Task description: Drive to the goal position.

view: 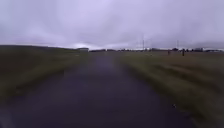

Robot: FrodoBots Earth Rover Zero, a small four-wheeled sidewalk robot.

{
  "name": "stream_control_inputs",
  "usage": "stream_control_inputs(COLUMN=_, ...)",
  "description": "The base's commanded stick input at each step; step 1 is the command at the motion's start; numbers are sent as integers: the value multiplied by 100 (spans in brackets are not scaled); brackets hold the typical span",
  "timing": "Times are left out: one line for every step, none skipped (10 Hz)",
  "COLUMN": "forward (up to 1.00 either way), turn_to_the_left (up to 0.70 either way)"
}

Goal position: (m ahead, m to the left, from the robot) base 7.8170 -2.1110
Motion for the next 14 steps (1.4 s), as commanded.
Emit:
stream_control_inputs(forward=100, turn_to_the_left=0)
stream_control_inputs(forward=100, turn_to_the_left=0)
stream_control_inputs(forward=100, turn_to_the_left=0)
stream_control_inputs(forward=100, turn_to_the_left=0)
stream_control_inputs(forward=100, turn_to_the_left=0)
stream_control_inputs(forward=100, turn_to_the_left=0)
stream_control_inputs(forward=100, turn_to_the_left=0)
stream_control_inputs(forward=100, turn_to_the_left=1)
stream_control_inputs(forward=100, turn_to_the_left=2)
stream_control_inputs(forward=100, turn_to_the_left=2)
stream_control_inputs(forward=100, turn_to_the_left=2)
stream_control_inputs(forward=100, turn_to_the_left=2)
stream_control_inputs(forward=100, turn_to_the_left=2)
stream_control_inputs(forward=100, turn_to_the_left=2)
